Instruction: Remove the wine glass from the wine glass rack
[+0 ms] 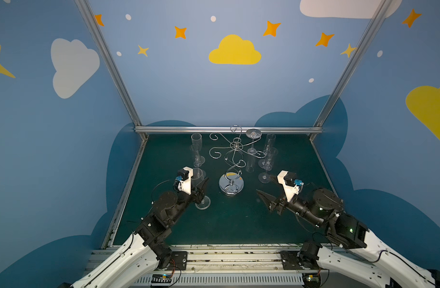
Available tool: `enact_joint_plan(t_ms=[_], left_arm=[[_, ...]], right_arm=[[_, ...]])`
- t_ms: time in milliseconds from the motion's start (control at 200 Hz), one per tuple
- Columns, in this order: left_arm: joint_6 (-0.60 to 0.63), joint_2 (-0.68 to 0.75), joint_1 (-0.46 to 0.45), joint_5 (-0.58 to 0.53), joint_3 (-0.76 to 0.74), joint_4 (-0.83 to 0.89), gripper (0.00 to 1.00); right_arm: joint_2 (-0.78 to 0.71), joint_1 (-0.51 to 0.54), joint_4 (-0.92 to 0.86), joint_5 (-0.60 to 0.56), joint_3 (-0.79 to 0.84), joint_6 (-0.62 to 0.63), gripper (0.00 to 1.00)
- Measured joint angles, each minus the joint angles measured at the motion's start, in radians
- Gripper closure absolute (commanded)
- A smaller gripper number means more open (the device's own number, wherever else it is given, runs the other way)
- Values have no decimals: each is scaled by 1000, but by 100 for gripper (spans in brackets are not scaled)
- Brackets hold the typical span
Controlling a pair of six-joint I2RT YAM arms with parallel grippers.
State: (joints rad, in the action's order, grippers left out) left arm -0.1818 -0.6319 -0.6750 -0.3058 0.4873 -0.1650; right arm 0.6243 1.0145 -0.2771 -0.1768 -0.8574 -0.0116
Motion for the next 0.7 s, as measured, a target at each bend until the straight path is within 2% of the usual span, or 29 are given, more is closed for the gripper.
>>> enact_joint_plan(t_ms=[215,451,696], left_arm=[[8,-167,101,-43,-73,-182,66],[21,-359,193,-27,-91,-396,66],[20,-524,212,-2,-91,-542,66]], right_arm=[[-24,0,-34,-48,19,-38,19],[-32,0,-42,-115,50,-70,19],[-57,-3,-42,-202,64,-65,19]])
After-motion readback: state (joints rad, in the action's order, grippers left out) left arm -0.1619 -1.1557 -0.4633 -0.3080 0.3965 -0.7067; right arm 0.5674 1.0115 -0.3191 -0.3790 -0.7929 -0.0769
